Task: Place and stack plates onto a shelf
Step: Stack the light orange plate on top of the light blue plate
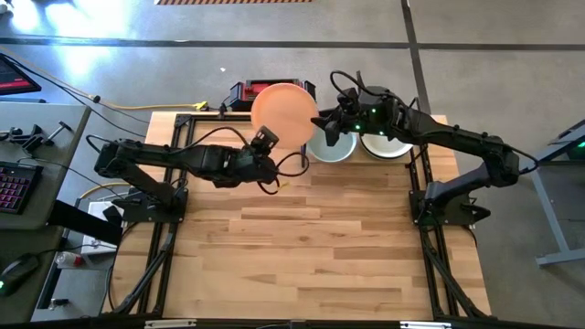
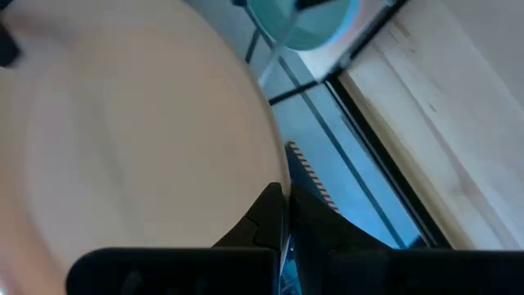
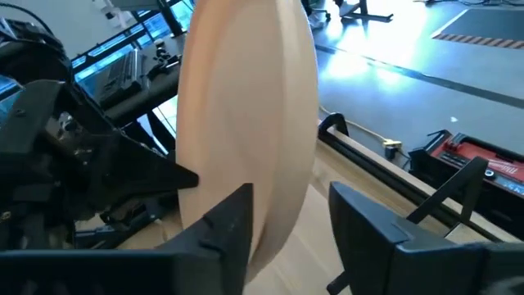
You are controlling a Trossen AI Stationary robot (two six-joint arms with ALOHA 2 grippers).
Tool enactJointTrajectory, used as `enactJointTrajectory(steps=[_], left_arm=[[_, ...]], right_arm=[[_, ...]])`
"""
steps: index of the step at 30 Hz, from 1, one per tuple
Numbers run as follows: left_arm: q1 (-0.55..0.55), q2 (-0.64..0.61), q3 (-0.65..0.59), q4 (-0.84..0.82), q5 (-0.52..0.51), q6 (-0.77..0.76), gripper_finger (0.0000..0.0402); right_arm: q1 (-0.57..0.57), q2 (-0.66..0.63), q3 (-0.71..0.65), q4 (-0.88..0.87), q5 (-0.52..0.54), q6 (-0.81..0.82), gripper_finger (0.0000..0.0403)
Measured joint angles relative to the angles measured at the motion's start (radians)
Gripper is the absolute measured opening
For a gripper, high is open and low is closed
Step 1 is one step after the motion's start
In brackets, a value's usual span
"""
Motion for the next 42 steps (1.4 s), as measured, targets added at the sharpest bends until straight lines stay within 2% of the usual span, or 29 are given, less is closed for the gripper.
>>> enactJointTrajectory(steps=[5, 11, 17, 20, 24, 35, 42], left_arm=[[0.000, 0.000, 0.000, 0.068, 0.002, 0.069, 0.0001], [0.000, 0.000, 0.000, 0.079, 0.010, 0.074, 0.0001], [0.001, 0.000, 0.000, 0.078, 0.049, 0.066, 0.0012], [0.000, 0.000, 0.000, 0.083, 0.071, 0.005, 0.0019], [0.001, 0.011, 0.001, 0.079, 0.059, -0.086, 0.0022], [0.000, 0.010, 0.001, 0.080, 0.063, -0.158, 0.0024], [-0.014, 0.011, 0.001, 0.078, 0.065, -0.341, 0.0025]], right_arm=[[0.000, 0.000, 0.000, 0.000, 0.000, 0.024, 0.0097], [-0.001, 0.000, 0.000, 0.000, 0.009, 0.055, 0.0013], [-0.002, 0.001, 0.000, -0.005, 0.007, 0.096, 0.0015], [-0.001, 0.001, -0.001, -0.006, 0.007, 0.096, 0.0005], [-0.002, 0.001, -0.001, -0.007, 0.008, 0.100, 0.0006], [-0.004, 0.001, -0.001, -0.011, 0.003, 0.105, 0.0004], [-0.016, 0.001, -0.001, -0.012, -0.004, 0.108, 0.0004]])
